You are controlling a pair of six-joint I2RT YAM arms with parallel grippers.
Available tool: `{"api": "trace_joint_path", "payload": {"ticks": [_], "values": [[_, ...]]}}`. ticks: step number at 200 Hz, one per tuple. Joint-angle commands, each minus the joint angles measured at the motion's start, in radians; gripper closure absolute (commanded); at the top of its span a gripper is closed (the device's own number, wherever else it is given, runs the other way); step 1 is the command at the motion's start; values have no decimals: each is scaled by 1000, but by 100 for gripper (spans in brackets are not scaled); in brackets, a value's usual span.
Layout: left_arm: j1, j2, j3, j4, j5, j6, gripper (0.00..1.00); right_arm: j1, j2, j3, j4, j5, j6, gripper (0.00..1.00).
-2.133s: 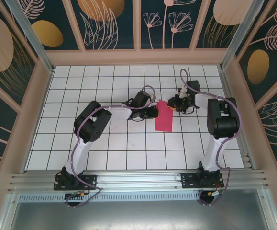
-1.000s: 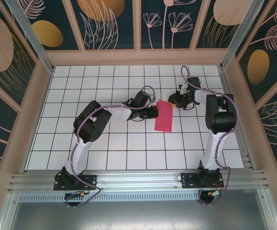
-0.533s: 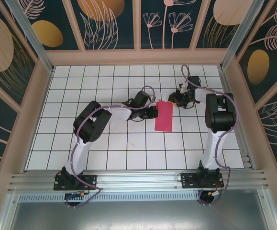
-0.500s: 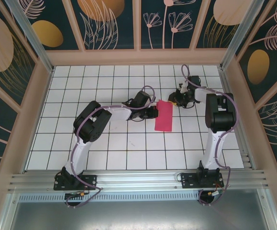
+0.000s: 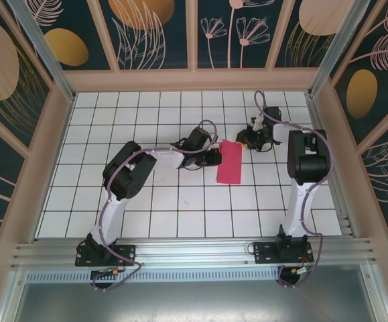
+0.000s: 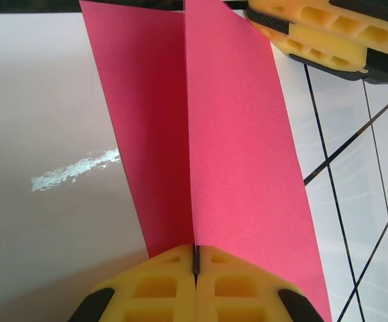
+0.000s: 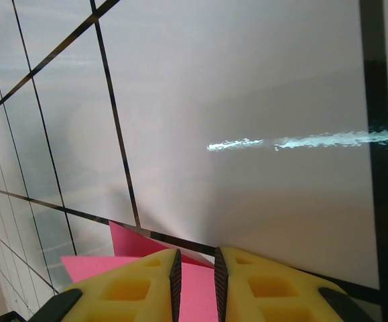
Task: Fold a paper plane with a square sheet of paper (pick it up from the middle)
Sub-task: Fold the square sheet of paper in half at the center of the table.
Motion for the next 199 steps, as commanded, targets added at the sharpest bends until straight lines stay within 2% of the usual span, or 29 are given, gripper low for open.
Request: {"api": "trace_joint_path", "payload": {"ticks": [1,40,80,128,170,199], "values": [[-4,-2,-36,-93,-3,-3,99,-10,21,6,-28,31,-22,75],[-3,-3,-36,-92,-5,-7,99,-9,-139,-22,-39,-28,-26,73],[-3,-3,-31,-90,-2,-7,99,3,-276,-223,54,-78,23,73],[-4,-9,-38,-93,-2,-3,99,28,-277,-389,143,-62,48,73],[-4,-10,-40,-91,0,-6,99,27,-248,-422,140,-13,39,73],[-3,-9,-42,-90,-1,-4,99,29,-306,-431,109,-8,25,73]]}}
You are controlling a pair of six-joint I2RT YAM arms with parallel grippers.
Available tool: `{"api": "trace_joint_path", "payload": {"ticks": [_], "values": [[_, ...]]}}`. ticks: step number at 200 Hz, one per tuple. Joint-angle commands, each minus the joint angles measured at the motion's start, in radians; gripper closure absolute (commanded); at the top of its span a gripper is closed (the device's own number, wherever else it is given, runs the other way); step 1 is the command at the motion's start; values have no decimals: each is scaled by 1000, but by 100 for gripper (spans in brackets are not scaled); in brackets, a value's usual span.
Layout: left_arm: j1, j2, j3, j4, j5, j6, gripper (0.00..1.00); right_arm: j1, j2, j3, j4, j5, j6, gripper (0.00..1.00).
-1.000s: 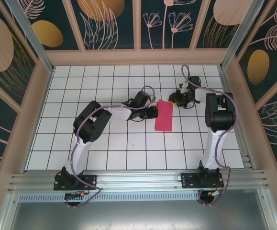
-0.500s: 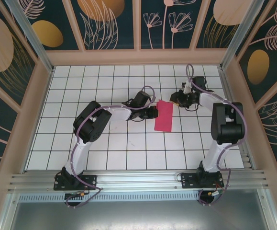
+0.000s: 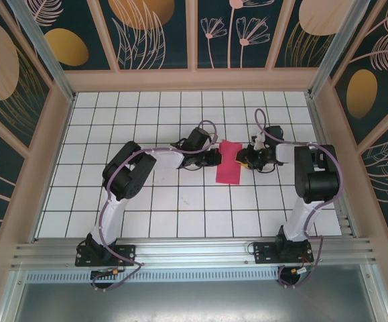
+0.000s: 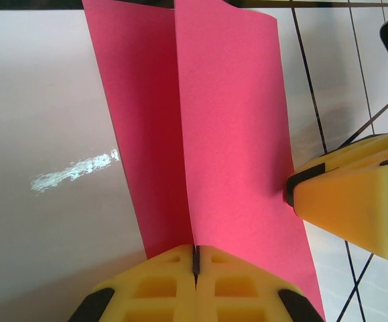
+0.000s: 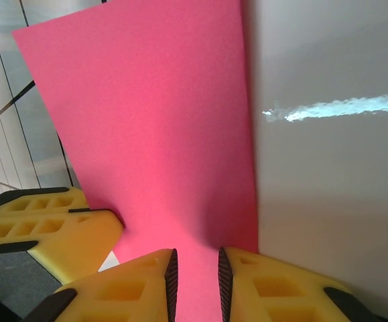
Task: Fold a paper plane with a square sheet of paper (pick it up from the middle)
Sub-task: Fold the square sheet of paper in half at the center of the table.
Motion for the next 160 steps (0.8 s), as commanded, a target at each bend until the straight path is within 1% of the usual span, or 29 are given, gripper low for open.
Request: {"api": "trace_joint_path", "payload": {"ticks": [1,42,60,94,122,143,160], "values": [[-3,-5,-35,-93,1,-4,99,5,-43,-21,-19,27,-12,73],[-3,-5,-41,-92,2,-6,99,36,-168,-102,-11,-21,14,72],[-4,-7,-42,-92,3,-5,99,53,-178,-161,27,-27,35,72],[-4,-8,-40,-93,4,-5,99,61,-158,-254,100,1,68,72],[-3,-7,-39,-95,4,-4,99,60,-147,-265,91,-5,51,73],[-3,-10,-39,-97,2,-4,99,60,-214,-254,47,-20,35,72],[-4,-12,-38,-99,1,-3,99,61,-273,-254,21,-68,23,72]]}}
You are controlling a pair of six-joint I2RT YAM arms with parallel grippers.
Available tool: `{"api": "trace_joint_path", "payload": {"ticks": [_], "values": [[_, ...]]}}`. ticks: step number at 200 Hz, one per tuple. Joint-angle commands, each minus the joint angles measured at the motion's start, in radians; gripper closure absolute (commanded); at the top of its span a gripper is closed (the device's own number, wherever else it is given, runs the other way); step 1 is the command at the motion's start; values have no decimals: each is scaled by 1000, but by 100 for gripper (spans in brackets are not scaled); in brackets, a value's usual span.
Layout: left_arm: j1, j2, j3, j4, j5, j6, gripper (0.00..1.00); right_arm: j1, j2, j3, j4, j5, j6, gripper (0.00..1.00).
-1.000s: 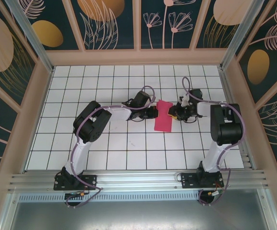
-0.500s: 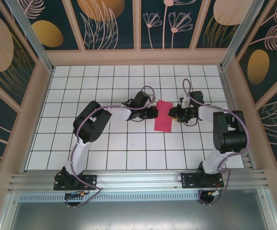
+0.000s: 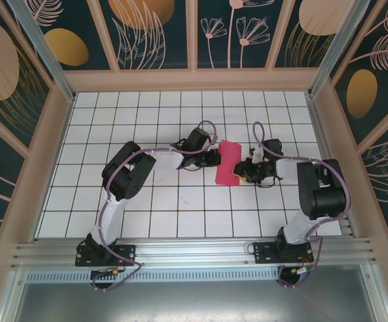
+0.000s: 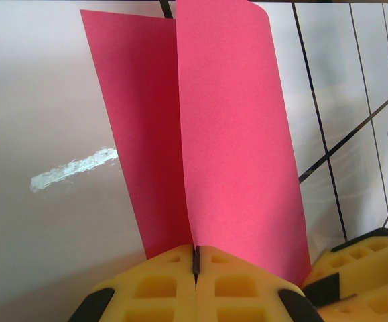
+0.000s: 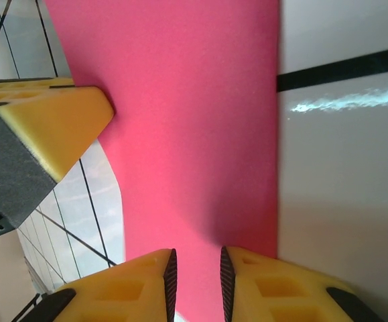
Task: Fold a paper plane with a square sheet of paper (pick it up from the middle)
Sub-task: Fold the square sheet of paper in half at the center of the table, then move the square sheet of paper to the center of the table.
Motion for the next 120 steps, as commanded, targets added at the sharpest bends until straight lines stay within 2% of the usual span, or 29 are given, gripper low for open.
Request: {"api": "trace_joint_path", "payload": {"ticks": [1,29,97,120], "values": [[-3,-5,-27,-101,-3,-3,99,6,-85,-17,-49,-57,-26,72],[-4,-6,-25,-102,-1,-4,99,14,-121,-67,-31,-90,-15,72],[-4,-17,-36,-90,0,-10,99,12,-19,-114,-4,-9,-32,72],[-4,-37,-53,-74,-7,-19,100,13,-82,-106,-12,-11,-26,70]]}}
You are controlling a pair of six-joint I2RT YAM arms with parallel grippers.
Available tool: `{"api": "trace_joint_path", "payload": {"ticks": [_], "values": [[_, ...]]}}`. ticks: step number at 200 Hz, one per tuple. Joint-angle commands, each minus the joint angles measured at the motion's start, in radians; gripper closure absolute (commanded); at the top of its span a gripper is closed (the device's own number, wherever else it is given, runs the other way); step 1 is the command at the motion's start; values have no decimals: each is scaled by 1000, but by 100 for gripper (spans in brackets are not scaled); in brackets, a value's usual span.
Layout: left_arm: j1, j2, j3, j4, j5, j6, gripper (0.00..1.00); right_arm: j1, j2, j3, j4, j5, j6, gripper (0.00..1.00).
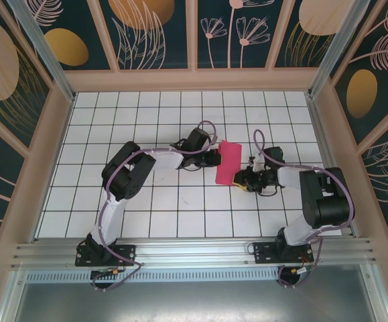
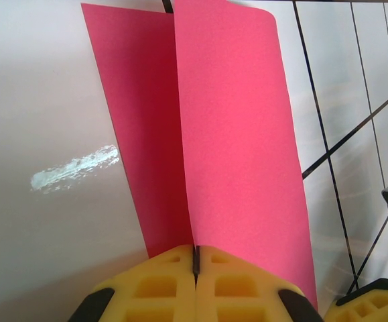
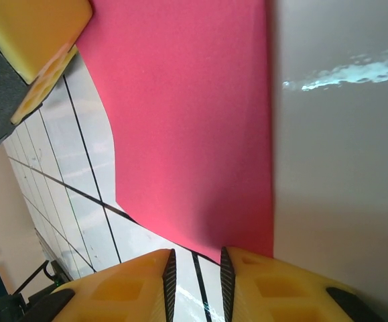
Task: Fold a paper plane with a square sheet of paper (pick it up from the middle)
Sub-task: Move the square sheet of paper to the center of the table, then fold the triangle a second time at the center of the table.
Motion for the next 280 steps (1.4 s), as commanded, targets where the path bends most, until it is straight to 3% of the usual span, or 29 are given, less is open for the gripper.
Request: {"api": "trace_joint_path", "payload": {"ticks": [1,43,69,104,141,165,194,223,280], "values": [[-3,-33,-44,-75,-7,-18,100,7,-16,3,-3,43,-22,69],[-4,-130,-144,9,-40,-91,100,22,-207,50,-36,110,-72,58],[1,-219,-231,35,-102,-149,100,78,-313,-1,91,196,-68,47],[19,-314,-319,36,-124,-201,100,314,-402,-31,173,511,-264,43],[46,-381,-359,7,-101,-225,100,536,-420,-100,303,703,-495,40],[62,-403,-370,-20,-85,-226,100,665,-391,-140,394,761,-614,36],[69,-406,-376,-24,-82,-225,100,747,-315,-126,431,843,-664,32],[69,-400,-369,-30,-78,-220,100,787,-221,-86,436,920,-691,27],[72,-388,-358,-39,-76,-212,100,819,-87,-39,520,1080,-747,27]]}}
